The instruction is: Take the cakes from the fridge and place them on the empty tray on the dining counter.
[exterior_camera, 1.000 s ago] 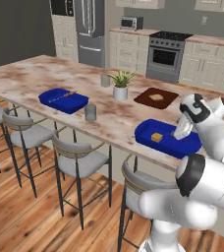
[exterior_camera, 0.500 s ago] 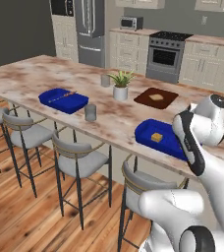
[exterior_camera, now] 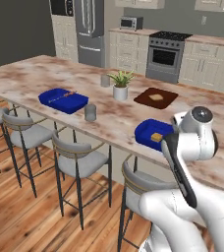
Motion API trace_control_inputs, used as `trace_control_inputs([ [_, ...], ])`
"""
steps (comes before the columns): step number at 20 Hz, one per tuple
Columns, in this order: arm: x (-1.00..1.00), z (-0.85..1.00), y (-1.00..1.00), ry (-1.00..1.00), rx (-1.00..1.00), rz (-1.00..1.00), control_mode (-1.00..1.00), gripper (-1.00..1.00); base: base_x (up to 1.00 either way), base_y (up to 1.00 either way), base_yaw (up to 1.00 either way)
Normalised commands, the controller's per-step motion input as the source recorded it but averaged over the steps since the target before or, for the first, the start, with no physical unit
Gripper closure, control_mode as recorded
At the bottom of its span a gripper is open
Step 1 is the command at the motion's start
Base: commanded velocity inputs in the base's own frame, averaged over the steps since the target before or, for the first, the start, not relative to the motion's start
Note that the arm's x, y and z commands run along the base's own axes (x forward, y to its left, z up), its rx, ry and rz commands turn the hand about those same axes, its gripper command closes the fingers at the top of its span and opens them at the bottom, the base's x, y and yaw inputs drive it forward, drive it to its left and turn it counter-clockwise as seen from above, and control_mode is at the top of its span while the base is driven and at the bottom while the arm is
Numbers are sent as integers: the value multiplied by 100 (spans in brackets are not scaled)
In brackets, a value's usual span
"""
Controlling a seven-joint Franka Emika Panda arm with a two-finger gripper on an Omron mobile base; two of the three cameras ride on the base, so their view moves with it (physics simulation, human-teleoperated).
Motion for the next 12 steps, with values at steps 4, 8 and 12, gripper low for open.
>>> trace_control_inputs([
  [4, 0, 0, 30, 9, -35, 29, -100, -100, 0, 0, 0],
  [8, 0, 5, 18, 14, -30, 42, -100, -100, 0, 0, 0],
  [12, 0, 10, 17, 13, -24, 54, -100, -100, 0, 0, 0],
])
